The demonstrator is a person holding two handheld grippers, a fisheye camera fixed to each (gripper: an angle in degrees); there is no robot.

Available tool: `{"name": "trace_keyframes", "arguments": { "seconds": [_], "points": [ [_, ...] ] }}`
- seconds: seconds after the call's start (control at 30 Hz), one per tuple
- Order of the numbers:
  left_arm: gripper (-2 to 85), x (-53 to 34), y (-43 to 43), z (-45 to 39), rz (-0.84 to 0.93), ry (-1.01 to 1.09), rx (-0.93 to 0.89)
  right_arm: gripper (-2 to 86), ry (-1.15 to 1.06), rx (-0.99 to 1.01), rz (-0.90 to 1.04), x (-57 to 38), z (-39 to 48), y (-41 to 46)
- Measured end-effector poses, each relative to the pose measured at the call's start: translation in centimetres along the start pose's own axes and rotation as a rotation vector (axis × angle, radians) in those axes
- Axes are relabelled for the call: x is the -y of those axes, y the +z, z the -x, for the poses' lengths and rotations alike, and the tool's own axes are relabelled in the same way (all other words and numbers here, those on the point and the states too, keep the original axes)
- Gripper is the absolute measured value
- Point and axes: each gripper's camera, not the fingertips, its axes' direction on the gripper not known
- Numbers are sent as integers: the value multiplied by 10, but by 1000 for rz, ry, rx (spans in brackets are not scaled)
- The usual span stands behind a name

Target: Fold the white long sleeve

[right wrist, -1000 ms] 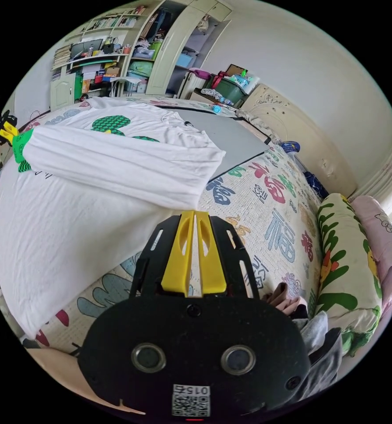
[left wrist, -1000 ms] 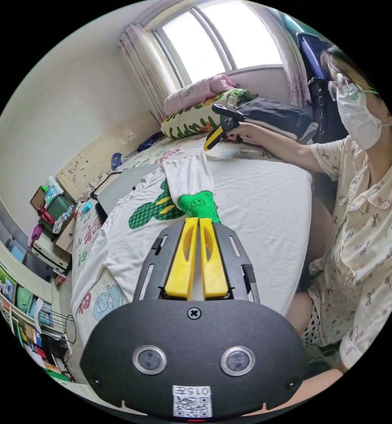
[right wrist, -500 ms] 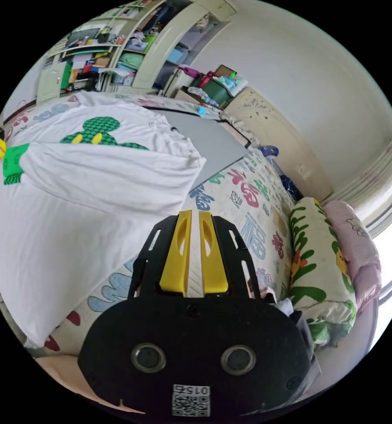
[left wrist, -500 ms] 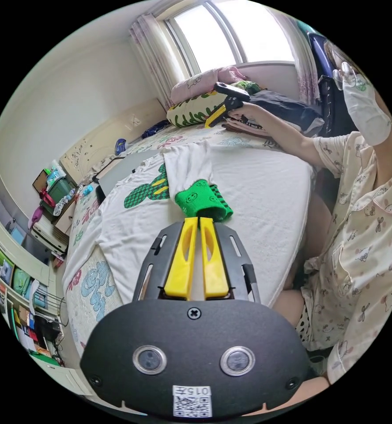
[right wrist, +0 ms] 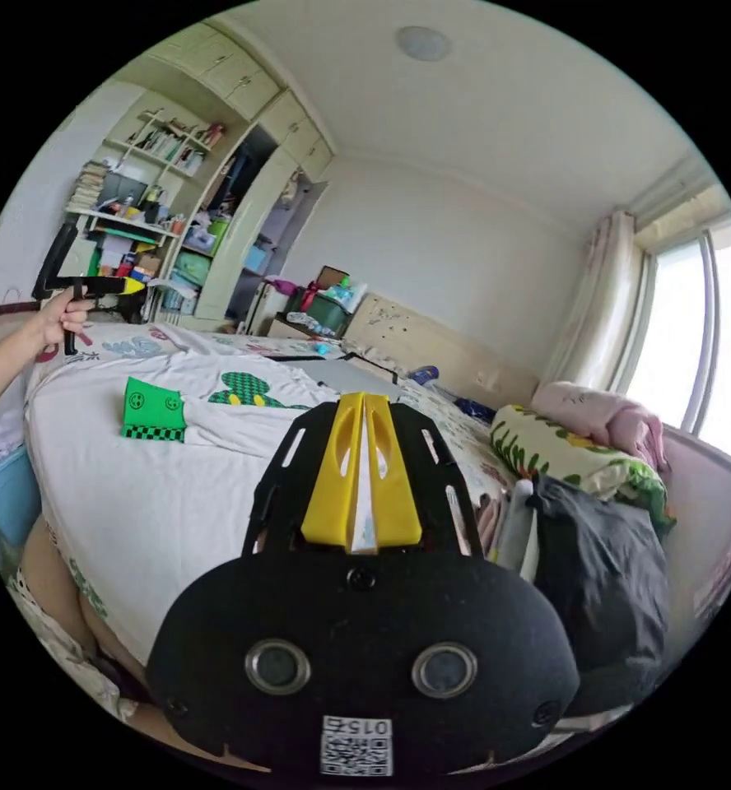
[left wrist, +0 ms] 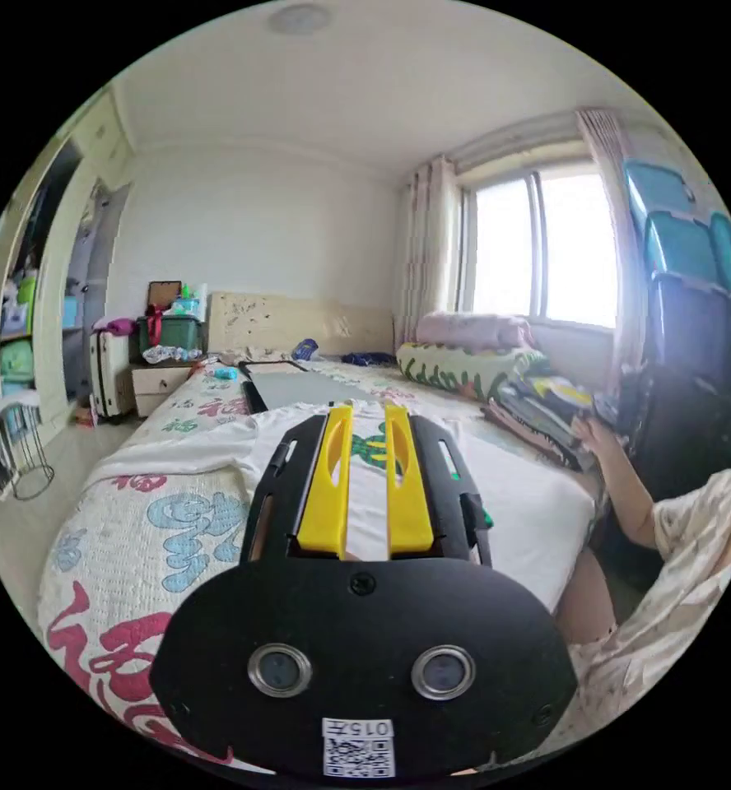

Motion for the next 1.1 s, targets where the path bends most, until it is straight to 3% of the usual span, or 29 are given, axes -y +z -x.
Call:
{"name": "trace_keyframes", "arguments": {
  "seconds": [0.13, 0.2, 0.43, 0.7, 0.83, 1.1],
  "points": [
    [80, -36, -36, 122, -49, -165, 223, -9, 203, -275, -83, -67, -31, -14],
    [79, -69, -45, 154, -18, -226, 319, -9, 287, -367, -6, -87, -45, -1],
    [21, -126, -118, 181, -118, -232, 287, -9, 514, -499, 55, -127, -69, 60],
    [-3, -154, -167, 218, -122, -308, 203, -10, 574, -424, 268, -130, -107, 136],
    [-4, -167, -193, 223, -141, -331, 186, -10, 414, -353, 415, -130, -92, 185],
    [-5, -180, -236, 202, -178, -302, 190, -10, 449, -331, 481, -139, -107, 241]
  ]
}}
